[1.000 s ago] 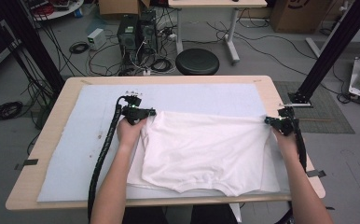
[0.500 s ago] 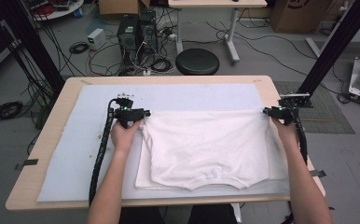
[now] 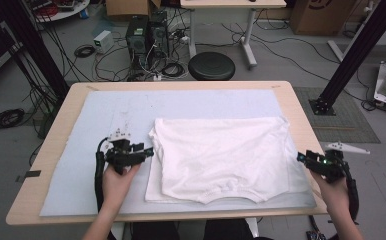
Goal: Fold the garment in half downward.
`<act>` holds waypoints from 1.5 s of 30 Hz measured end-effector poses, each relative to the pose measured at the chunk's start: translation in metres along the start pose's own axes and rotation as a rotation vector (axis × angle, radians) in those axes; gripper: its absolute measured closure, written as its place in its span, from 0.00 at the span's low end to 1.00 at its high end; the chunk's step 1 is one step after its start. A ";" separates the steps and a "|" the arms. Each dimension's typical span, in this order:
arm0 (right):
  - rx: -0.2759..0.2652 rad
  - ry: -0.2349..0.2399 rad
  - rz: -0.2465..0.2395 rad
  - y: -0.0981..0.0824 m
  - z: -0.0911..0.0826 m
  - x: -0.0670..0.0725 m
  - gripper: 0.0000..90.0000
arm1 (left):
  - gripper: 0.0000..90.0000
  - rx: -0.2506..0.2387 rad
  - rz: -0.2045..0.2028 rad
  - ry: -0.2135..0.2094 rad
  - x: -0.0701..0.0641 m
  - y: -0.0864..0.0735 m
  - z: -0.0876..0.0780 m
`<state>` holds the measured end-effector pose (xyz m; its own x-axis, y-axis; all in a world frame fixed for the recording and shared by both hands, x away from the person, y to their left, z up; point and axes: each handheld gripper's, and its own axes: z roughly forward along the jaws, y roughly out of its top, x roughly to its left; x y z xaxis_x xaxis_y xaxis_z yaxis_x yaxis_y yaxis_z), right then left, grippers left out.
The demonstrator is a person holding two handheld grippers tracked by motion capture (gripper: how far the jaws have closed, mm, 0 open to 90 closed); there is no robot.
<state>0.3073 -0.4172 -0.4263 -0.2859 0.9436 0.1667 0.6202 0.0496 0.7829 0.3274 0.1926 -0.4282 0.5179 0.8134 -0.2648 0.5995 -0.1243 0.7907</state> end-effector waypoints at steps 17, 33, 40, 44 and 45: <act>0.071 0.017 -0.112 -0.066 -0.037 0.027 0.98 | 0.97 0.128 -0.002 -0.085 -0.043 -0.056 -0.017; 0.052 0.088 -0.046 -0.090 -0.078 0.018 0.99 | 0.98 0.129 -0.017 -0.143 -0.042 -0.070 -0.043; -0.028 0.073 -0.060 -0.089 -0.087 0.020 0.71 | 0.73 0.063 0.015 -0.131 -0.043 -0.064 -0.045; -0.074 0.060 -0.046 -0.076 -0.091 0.015 0.59 | 0.58 0.004 0.027 -0.116 -0.039 -0.051 -0.047; -0.088 0.057 -0.047 -0.072 -0.092 0.015 0.56 | 0.55 -0.009 0.036 -0.106 -0.039 -0.047 -0.047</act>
<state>0.1917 -0.4368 -0.4249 -0.3556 0.9207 0.1608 0.5395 0.0617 0.8397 0.2504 0.1938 -0.4295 0.6008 0.7440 -0.2925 0.5739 -0.1467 0.8057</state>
